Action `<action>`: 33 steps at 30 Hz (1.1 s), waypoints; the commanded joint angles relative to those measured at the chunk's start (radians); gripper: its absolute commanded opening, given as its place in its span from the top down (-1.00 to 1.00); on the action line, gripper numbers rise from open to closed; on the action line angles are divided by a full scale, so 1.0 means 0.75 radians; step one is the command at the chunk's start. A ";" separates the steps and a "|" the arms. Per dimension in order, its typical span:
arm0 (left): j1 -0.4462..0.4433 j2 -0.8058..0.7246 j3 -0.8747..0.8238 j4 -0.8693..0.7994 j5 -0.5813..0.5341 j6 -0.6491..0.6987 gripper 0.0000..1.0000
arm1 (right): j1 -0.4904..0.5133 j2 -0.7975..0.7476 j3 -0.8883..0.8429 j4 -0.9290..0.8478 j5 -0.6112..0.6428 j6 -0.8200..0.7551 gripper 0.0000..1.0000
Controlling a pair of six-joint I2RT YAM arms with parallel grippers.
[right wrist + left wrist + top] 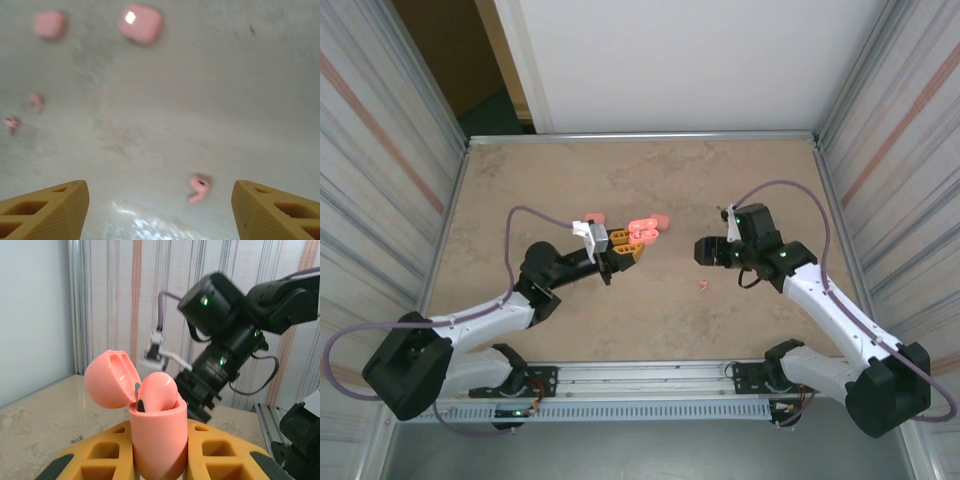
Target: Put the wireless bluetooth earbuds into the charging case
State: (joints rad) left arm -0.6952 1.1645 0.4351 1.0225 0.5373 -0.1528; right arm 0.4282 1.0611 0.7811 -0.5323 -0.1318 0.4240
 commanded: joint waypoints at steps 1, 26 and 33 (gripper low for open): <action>-0.004 -0.040 -0.011 0.032 -0.005 0.034 1.00 | -0.020 0.022 -0.081 -0.036 0.027 0.103 -0.46; -0.003 -0.028 0.019 0.009 0.016 0.036 1.00 | -0.032 0.402 -0.162 0.223 -0.096 0.134 0.07; -0.004 -0.031 0.021 0.003 0.022 0.034 1.00 | -0.014 0.432 -0.149 0.229 -0.087 0.129 0.15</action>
State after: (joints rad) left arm -0.6952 1.1645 0.4355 1.0149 0.5388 -0.1497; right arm 0.4068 1.3762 0.6388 -0.3653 -0.1879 0.5159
